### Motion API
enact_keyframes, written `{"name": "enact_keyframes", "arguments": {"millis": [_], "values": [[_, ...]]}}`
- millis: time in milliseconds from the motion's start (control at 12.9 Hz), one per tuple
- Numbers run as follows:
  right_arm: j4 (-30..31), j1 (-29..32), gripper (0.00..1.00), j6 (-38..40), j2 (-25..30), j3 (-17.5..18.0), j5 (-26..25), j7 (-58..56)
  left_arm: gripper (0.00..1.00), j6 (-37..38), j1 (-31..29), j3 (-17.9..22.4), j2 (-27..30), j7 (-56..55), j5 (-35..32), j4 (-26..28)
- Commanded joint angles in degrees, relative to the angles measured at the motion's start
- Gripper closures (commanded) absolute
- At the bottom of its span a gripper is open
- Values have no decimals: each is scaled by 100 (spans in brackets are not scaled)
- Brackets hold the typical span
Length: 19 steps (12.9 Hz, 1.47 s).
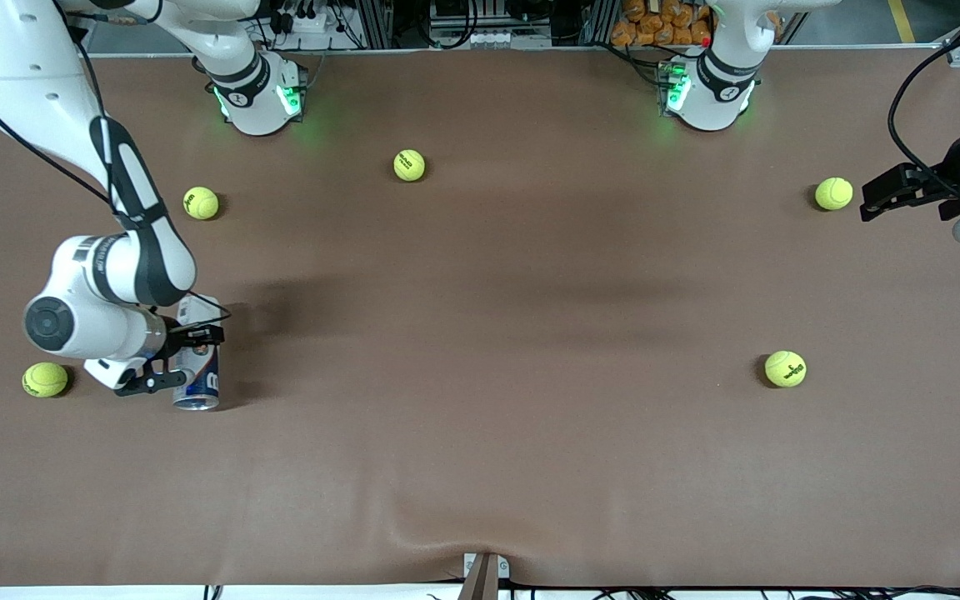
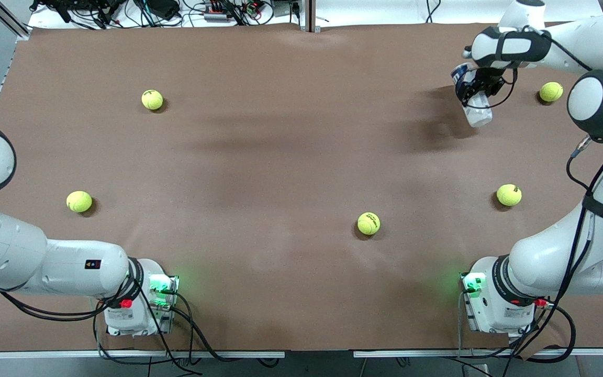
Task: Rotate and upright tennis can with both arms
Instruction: 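Lift the can with the right gripper and carry it toward the table centre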
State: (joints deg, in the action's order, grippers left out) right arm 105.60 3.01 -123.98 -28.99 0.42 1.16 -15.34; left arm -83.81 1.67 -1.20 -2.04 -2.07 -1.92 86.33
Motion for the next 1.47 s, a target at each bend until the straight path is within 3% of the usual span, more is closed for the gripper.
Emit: {"name": "enact_keyframes", "arguments": {"millis": [0,309,618,1005,1391], "values": [[-91,-28,37,374,350,11,86,-494,0,-22,-35,-20,-34,84,-2,-37],[-294,-28,35,374,710,63,95,-1934,0,-22,-35,-12,-42,84,-2,-37],[-846,-203,36,313,588,852,139,-2684,0,-22,-35,-11,-69,84,-2,-29],[-1190,-1415,31,-204,-88,889,34,-2999,0,-22,-35,-11,-78,84,-2,15],[-1665,-1934,29,-1065,-801,889,7,-4572,0,-22,-211,-20,-78,84,-2,86]]}}
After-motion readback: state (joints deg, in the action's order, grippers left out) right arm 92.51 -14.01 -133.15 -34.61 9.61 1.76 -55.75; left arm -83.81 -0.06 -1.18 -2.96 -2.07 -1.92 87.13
